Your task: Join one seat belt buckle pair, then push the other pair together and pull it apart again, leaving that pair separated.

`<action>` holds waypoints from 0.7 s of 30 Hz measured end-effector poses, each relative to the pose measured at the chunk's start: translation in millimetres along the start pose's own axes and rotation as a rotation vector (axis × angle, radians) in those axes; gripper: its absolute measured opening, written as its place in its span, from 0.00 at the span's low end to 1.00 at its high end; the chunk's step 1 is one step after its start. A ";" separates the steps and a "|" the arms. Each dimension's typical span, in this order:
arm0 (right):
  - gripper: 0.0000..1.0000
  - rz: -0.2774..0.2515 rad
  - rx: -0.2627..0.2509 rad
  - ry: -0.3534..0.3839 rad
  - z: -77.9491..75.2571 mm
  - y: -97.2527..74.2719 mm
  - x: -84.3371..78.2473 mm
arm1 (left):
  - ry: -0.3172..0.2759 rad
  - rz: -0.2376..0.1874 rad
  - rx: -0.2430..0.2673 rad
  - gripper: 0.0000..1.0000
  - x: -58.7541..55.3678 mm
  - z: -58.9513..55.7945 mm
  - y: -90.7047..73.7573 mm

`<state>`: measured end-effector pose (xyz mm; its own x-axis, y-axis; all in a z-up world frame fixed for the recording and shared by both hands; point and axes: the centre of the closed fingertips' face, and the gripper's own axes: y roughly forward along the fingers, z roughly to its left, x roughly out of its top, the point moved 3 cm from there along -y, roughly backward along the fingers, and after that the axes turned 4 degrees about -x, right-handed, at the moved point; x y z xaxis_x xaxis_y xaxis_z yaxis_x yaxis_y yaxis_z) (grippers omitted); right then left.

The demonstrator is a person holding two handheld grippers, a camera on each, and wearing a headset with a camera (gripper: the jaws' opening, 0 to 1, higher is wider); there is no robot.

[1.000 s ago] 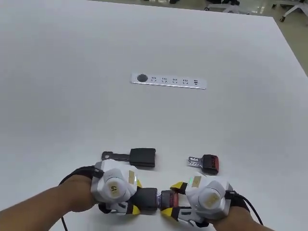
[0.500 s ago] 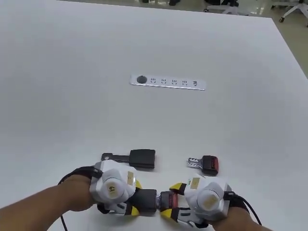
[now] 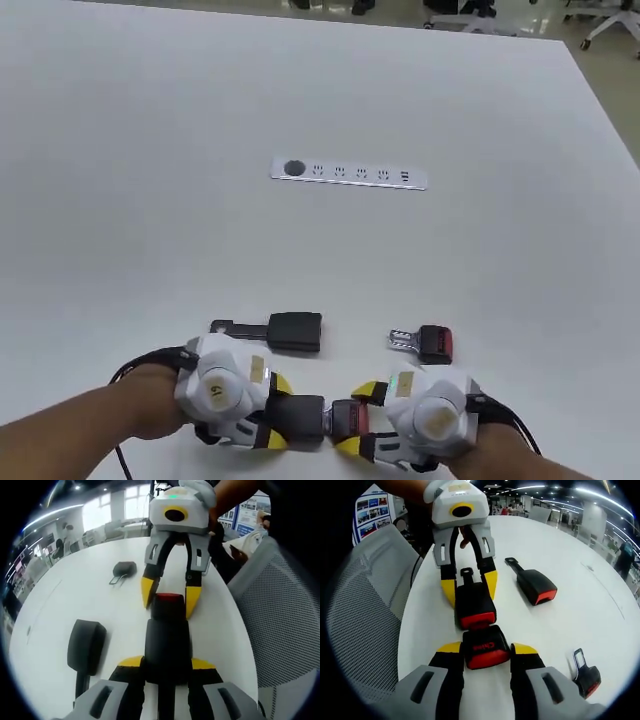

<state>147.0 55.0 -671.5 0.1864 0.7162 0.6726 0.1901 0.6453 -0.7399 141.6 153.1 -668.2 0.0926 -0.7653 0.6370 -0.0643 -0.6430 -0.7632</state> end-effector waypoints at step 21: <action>0.33 -0.024 0.025 -0.050 5.5 -3.5 0.7 | 0.008 -0.051 -0.050 0.33 -3.4 2.4 -2.4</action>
<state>141.1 54.7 -668.5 0.1336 0.7126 0.6887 0.1700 0.6682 -0.7243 143.9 157.4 -668.8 0.0895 -0.7316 0.6758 -0.1094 -0.6816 -0.7235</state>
